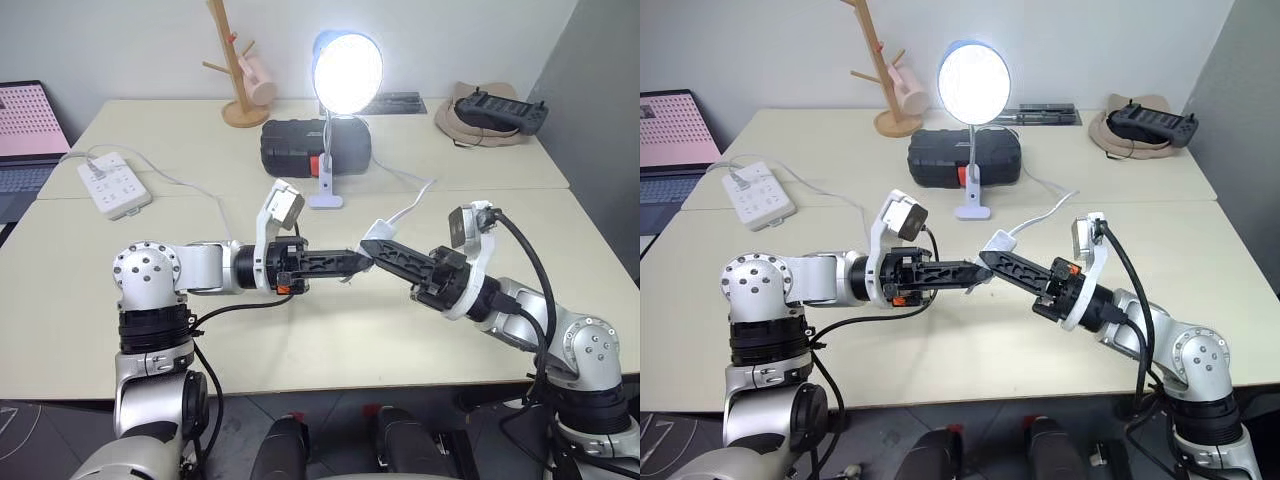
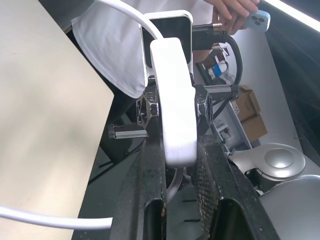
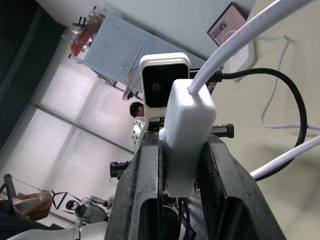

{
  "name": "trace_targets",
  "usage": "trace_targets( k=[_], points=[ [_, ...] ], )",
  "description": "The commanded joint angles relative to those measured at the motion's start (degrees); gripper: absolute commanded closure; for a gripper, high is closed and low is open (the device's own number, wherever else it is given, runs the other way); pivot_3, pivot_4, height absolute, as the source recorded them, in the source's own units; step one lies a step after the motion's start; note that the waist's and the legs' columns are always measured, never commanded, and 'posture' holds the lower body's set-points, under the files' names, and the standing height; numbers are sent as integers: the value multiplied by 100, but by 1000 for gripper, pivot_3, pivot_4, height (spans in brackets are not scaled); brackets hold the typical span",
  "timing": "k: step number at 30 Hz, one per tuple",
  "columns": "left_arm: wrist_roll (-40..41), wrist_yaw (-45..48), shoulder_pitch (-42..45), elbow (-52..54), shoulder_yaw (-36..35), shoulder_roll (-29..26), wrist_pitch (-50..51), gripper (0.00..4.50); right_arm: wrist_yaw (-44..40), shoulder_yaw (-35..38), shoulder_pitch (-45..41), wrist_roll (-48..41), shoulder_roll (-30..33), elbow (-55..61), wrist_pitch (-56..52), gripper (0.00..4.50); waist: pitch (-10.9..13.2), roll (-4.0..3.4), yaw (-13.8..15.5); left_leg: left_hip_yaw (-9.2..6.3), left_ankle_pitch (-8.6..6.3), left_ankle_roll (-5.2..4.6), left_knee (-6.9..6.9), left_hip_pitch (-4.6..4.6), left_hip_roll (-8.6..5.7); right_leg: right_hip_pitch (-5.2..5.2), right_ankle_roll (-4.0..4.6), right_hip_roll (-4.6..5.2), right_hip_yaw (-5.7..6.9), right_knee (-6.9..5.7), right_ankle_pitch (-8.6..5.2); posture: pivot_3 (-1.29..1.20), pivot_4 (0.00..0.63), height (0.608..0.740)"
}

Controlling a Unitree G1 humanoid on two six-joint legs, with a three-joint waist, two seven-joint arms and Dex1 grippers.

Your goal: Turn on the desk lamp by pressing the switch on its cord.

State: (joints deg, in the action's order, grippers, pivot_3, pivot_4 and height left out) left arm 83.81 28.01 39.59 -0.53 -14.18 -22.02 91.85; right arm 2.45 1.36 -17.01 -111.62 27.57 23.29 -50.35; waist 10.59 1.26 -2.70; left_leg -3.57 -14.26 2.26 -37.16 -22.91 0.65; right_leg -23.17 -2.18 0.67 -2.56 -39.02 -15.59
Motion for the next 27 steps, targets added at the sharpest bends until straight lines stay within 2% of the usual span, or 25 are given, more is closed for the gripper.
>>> trace_targets(
  k=[1, 8, 10, 11, 12, 18, 21, 24, 25, 27],
  points=[
    [201, -140, 72, -4, 8, -112, -128, 4094, -73, 37, -51, -138, 108, 180, 41, 3941, 0, 0, 0, 1, 0, 0, 0, 0, 0, 0, 0, 0, 0, 0, 0, 0, 150, 740],
    [397, -271, 77, -19, 110, -183, -245, 4094, -114, 30, -71, -2, 211, 194, 126, 3942, 0, 0, 1, 1, 0, 0, 1, 0, 0, 0, -3, 0, -1, 2, -2, 0, 150, 740],
    [436, -306, 75, -21, 140, -210, -287, 4094, -207, 53, -69, 27, 224, 184, 139, 3237, 0, 0, 1, 1, 0, 0, 1, 0, 0, 0, -11, 0, -1, 2, -7, 0, 150, 740],
    [456, -314, 78, -25, 152, -224, -298, 4094, -229, 70, -65, 7, 225, 174, 151, 3208, 0, 0, 1, 1, 0, 0, 1, 0, 0, 0, -11, 0, -1, 2, -7, 0, 150, 740],
    [467, -317, 97, -43, 163, -240, -309, 4094, -233, 86, -66, -25, 238, 150, 163, 2896, 0, 0, 1, 1, 0, 0, 2, 0, 0, -1, -11, 0, -2, 2, -7, 0, 150, 740],
    [524, -297, 189, -134, 237, -351, -373, 4094, -307, 121, -35, -32, 389, 140, 136, 1696, 0, 0, 20, 3, 0, 0, 2, -1, 0, -1, -12, -2, -4, 4, -7, 0, 150, 740],
    [256, -97, 274, -157, 286, -491, -433, 4094, -363, 170, 86, -47, 562, 208, 99, 992, 0, 1, 24, 3, 0, 0, 3, -1, 0, -1, -12, -2, -3, 5, -8, 0, 150, 740],
    [-419, 484, 529, -291, 482, -841, -717, 4094, -558, 457, 379, 97, 1009, 389, -23, 314, 1, 1, 66, 3, 0, 0, 6, -2, -2, -2, -12, -2, -2, 7, -8, 0, 150, 740],
    [-894, 944, 621, -273, 768, -1090, -1036, 4094, -614, 529, 410, 353, 1177, 485, -40, 75, 1, 1, 79, 5, 0, 0, 8, -2, -3, -2, -13, -3, -3, 9, -9, 0, 150, 740],
    [-1795, 1838, 766, -310, 1392, -1517, -1751, 4094, -691, 600, 390, 883, 1395, 672, -12, 9, 1, 0, 77, 11, 0, 0, 8, -1, -3, -4, -13, -3, -8, 10, -9, 0, 150, 740]
  ],
)
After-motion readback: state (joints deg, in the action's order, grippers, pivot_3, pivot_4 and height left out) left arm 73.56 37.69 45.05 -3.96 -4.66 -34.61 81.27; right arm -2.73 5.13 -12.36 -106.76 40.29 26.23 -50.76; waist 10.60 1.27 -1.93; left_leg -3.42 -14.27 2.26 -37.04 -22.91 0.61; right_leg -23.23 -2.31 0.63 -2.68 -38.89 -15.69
